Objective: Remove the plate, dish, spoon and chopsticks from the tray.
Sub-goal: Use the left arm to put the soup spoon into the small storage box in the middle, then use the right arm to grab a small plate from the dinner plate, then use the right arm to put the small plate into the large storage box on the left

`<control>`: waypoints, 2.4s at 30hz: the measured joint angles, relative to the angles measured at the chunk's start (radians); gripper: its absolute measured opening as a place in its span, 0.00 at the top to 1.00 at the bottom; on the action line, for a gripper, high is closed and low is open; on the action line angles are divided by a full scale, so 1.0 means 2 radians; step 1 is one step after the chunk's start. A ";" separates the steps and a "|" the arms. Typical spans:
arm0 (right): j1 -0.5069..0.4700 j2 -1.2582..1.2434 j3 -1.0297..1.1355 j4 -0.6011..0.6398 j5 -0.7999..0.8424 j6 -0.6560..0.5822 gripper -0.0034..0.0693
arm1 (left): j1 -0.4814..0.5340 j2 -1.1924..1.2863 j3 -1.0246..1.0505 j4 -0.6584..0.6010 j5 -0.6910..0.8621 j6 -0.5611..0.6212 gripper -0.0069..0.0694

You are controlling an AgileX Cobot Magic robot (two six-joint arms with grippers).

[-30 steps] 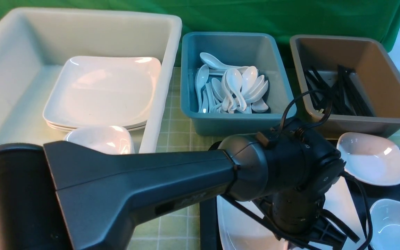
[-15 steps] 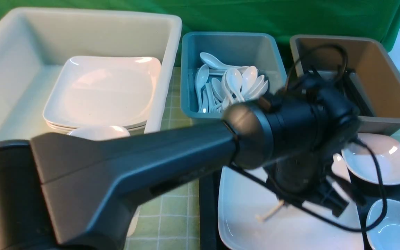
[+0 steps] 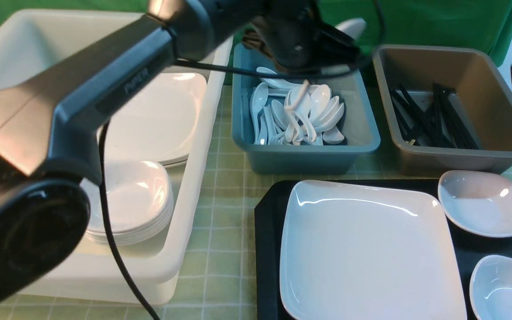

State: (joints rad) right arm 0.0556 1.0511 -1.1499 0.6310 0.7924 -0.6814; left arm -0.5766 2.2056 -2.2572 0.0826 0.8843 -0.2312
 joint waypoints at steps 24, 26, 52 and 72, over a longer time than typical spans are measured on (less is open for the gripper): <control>0.000 0.023 0.003 -0.133 0.122 0.057 0.95 | -0.011 -0.053 0.029 -0.057 0.159 0.092 0.90; 0.000 0.024 0.010 -0.190 0.140 0.091 0.95 | -0.037 -0.081 0.065 -0.057 0.160 0.094 0.92; 0.086 0.149 0.298 -0.305 -0.071 0.149 0.39 | -0.128 -0.363 0.495 -0.239 -0.038 0.265 0.93; 0.086 0.124 0.226 -0.316 0.042 0.191 0.86 | -0.128 -0.364 0.499 -0.296 -0.090 0.364 0.93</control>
State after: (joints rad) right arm 0.2284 1.2989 -0.6978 0.0000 0.8774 -0.2992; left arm -0.8335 1.4780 -1.2587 -0.5101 0.7039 0.4977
